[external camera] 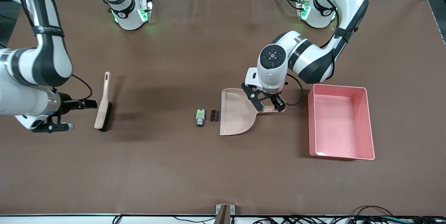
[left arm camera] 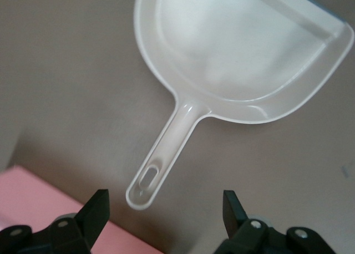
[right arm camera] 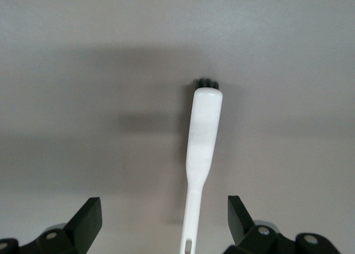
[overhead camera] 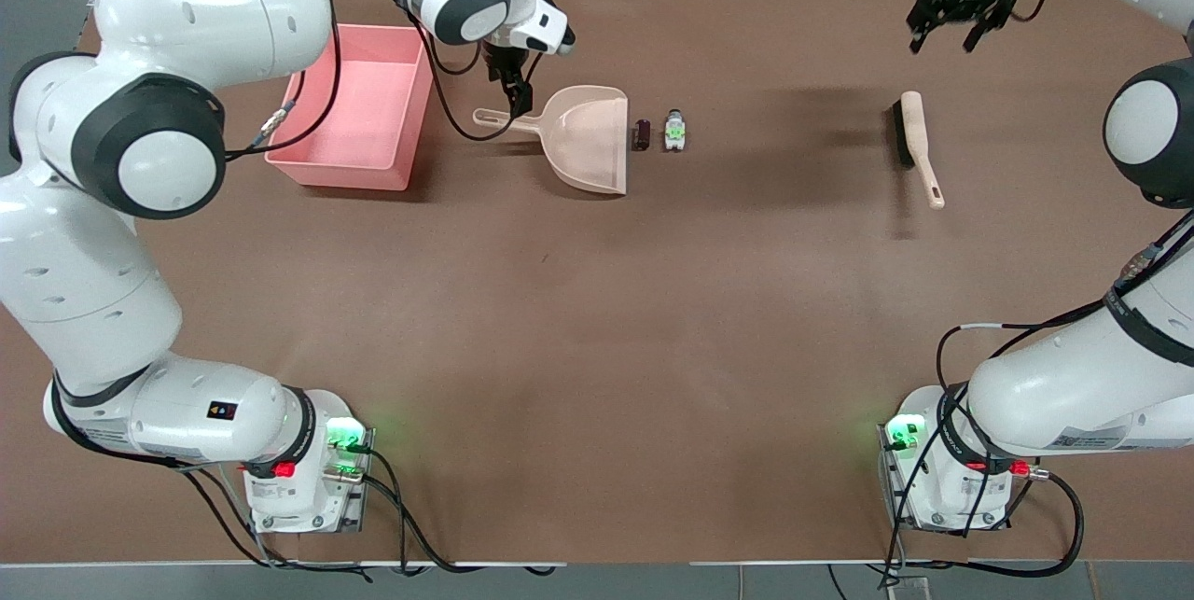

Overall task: Clean e-waste and dump in bin
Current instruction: 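Grasp the dustpan with the left gripper while the right gripper grasps the brush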

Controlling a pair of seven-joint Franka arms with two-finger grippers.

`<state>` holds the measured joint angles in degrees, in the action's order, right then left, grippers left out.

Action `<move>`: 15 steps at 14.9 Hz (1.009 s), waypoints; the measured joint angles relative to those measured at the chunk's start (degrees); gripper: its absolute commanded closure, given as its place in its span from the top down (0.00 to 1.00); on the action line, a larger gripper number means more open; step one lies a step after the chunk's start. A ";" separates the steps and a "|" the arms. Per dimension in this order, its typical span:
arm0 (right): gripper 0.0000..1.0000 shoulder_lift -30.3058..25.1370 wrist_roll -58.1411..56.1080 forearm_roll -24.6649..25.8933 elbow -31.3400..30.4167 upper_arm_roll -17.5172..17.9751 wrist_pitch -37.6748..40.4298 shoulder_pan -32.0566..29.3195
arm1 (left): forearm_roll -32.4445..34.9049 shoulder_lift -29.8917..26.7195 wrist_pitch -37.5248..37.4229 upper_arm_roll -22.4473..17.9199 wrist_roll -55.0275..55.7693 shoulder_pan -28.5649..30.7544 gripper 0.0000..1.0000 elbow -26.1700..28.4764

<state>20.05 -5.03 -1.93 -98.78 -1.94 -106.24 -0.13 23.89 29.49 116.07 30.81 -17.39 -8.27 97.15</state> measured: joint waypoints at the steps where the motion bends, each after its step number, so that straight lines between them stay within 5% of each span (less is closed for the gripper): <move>1: 1.00 -0.69 0.00 0.00 -3.41 0.00 -3.77 0.02 | 0.01 0.81 0.48 -0.01 -3.27 0.14 0.88 -0.03; 7: 1.00 -7.07 0.00 0.00 -26.52 -0.21 -31.81 -0.12 | 6.97 4.91 3.00 0.16 -9.46 0.00 0.78 -0.11; 15: 1.00 -5.51 0.00 0.00 -29.80 -0.73 -40.13 -2.07 | 10.41 8.20 5.12 0.33 -11.14 -2.59 0.74 -1.00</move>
<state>14.54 -5.03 -1.94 -128.58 -2.67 -146.37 -2.20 34.30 37.70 121.19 31.15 -28.53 -10.86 96.15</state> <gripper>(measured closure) 0.000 0.238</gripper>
